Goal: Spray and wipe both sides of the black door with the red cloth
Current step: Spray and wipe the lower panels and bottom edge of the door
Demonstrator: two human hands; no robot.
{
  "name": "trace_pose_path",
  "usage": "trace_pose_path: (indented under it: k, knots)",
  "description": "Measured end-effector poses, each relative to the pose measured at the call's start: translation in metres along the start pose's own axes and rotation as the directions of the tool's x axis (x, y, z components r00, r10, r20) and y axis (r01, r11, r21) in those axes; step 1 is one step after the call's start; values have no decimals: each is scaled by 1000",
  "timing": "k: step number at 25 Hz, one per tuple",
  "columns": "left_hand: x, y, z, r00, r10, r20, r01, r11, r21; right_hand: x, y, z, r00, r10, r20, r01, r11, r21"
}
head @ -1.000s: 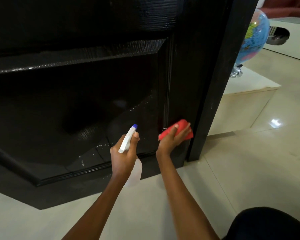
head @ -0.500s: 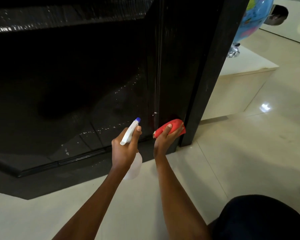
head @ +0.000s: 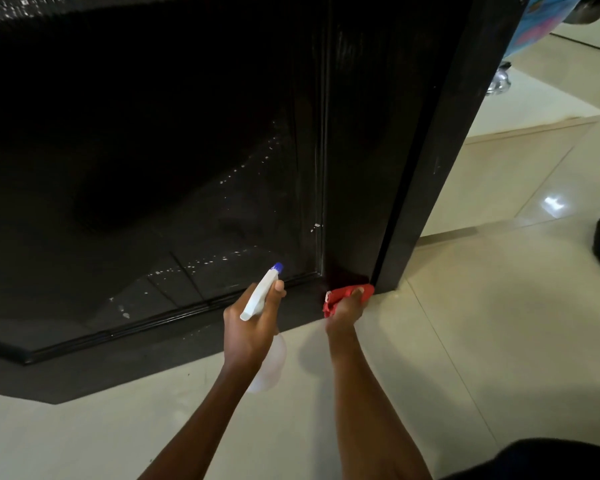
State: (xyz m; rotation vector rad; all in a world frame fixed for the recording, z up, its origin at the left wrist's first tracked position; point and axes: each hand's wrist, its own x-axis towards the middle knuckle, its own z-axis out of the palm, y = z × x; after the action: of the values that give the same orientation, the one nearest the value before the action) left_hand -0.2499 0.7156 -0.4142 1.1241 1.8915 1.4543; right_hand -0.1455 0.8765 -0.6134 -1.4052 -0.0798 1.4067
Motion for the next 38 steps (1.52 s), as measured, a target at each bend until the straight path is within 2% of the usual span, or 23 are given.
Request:
trace_pose_path:
  k: [1, 3, 5, 7, 9, 11, 17, 19, 21, 24, 28, 31, 32, 33, 35, 38]
  knots:
    - [1, -1, 0, 1000, 0, -3, 0, 1000, 0, -14, -9, 5, 998, -66, -23, 66, 998, 17]
    - [2, 1, -3, 1000, -3, -20, 2, 1000, -12, -42, -24, 14, 937, -349, -28, 347, 936, -58]
    - [3, 8, -9, 1000, 8, -30, -9, 1000, -27, -71, -38, 24, 784, -617, 70, 618, 764, -185]
    - [4, 21, -19, 999, 36, -41, -38, 998, -46, -90, -48, 25, 579, -780, 235, 809, 515, -282]
    - [6, 32, -29, 997, 58, -58, -62, 996, -70, -105, -66, 28, 405, -845, 348, 902, 306, -306]
    - [6, 45, -38, 994, 79, -73, -86, 991, -99, -127, -90, 35, 279, -860, 427, 946, 169, -277]
    - [14, 95, -51, 985, 144, -99, -159, 975, -158, -180, -172, 75, 37, -870, 491, 980, -64, -188]
    - [19, 107, -52, 984, 145, -100, -157, 979, -126, -178, -187, 73, -3, -854, 520, 958, -151, -244]
    - [22, 113, -53, 990, 104, -92, -114, 987, -111, -172, -185, 66, 11, -844, 536, 941, -174, -292]
    - [23, 117, -57, 995, 62, -78, -71, 991, -114, -170, -175, 56, 58, -830, 554, 951, -123, -284]
    - [20, 111, -64, 997, 40, -73, -46, 996, -73, -168, -164, 49, 66, -824, 563, 968, -84, -237]
    - [11, 102, -68, 997, -27, -78, 23, 998, -51, -179, -150, 50, 108, -820, 562, 980, -7, -199]
    - [8, 100, -70, 995, -41, -90, 36, 998, -59, -190, -142, 54, 102, -807, 581, 987, 7, -163]
    - [6, 97, -73, 993, -39, -113, 31, 997, -74, -202, -134, 60, 66, -788, 612, 993, -7, -116]
    - [2, 93, -82, 983, -2, -184, -18, 995, -103, -224, -121, 79, -54, -750, 659, 993, -107, -41]
    - [-5, 90, -102, 962, 63, -265, -107, 982, -154, -244, -131, 113, -175, -760, 625, 955, -286, -81]
